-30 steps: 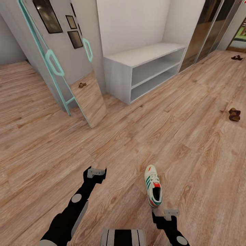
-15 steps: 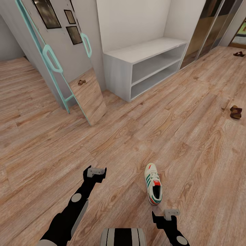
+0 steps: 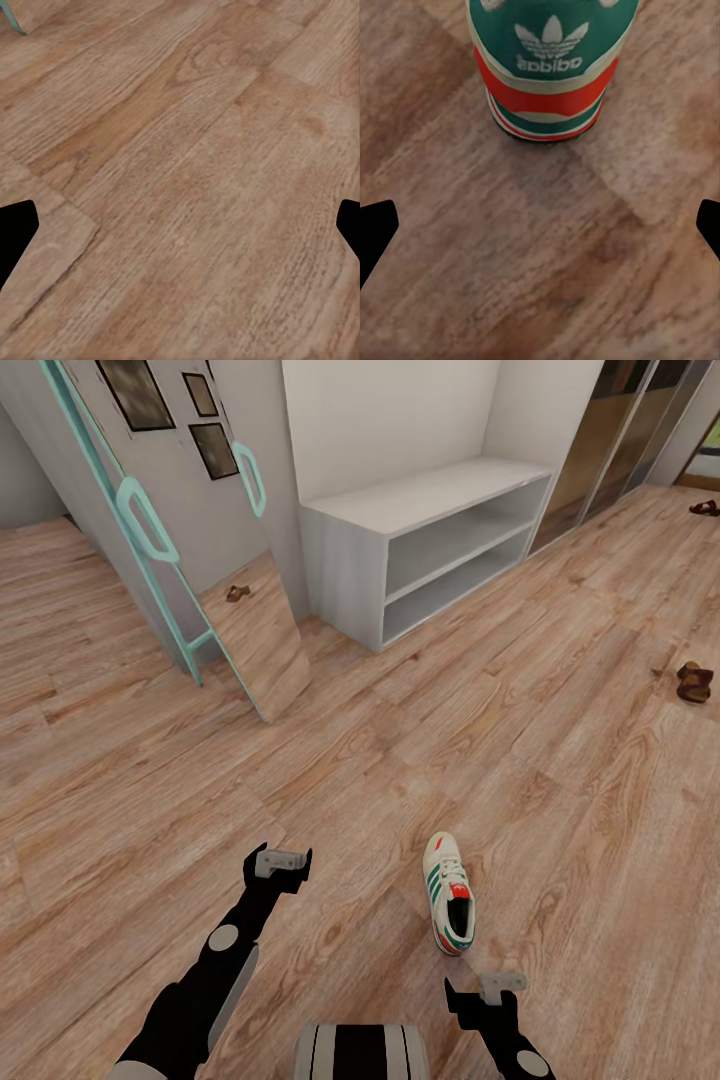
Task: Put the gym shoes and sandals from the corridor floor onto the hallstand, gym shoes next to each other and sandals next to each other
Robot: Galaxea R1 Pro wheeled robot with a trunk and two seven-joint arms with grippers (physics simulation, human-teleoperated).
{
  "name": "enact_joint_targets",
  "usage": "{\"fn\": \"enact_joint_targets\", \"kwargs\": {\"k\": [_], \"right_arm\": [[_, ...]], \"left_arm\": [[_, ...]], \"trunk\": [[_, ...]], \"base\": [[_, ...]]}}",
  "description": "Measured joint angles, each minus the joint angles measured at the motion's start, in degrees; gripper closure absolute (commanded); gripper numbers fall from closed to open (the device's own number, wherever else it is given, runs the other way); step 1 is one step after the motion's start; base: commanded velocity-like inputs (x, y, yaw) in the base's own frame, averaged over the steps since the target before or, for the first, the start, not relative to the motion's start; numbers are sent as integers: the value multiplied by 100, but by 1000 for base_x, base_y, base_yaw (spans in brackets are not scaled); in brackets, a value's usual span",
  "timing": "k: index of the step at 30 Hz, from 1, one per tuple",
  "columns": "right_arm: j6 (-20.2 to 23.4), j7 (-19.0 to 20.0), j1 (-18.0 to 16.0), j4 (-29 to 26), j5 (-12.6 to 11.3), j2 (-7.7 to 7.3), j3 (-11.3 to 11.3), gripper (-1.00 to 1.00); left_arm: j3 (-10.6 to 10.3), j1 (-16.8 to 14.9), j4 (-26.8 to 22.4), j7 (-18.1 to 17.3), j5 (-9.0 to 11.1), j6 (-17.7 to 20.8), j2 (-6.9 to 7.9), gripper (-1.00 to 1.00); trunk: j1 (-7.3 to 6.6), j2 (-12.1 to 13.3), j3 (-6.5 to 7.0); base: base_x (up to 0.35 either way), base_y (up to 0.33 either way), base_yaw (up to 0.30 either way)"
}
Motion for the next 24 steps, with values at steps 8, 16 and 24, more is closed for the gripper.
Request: {"fn": "enact_joint_targets", "kwargs": {"k": [8,16,24], "right_arm": [[0,3,0,-3,-1,0,2,-100],[0,3,0,-4,0,0,-1,-100],[0,-1,0,-4,-1,0,-2,-100]], "left_arm": [[4,0,-2,0,-4,3,-3,-100],[4,0,-3,0,-3,2,-6,-100],[4,0,-10,0,-4,2,-6,-100]], "trunk": [[-1,0,0],[0,0,0],[0,0,0]], "base": [[140,0,0],[35,0,0],[107,0,0]]}}
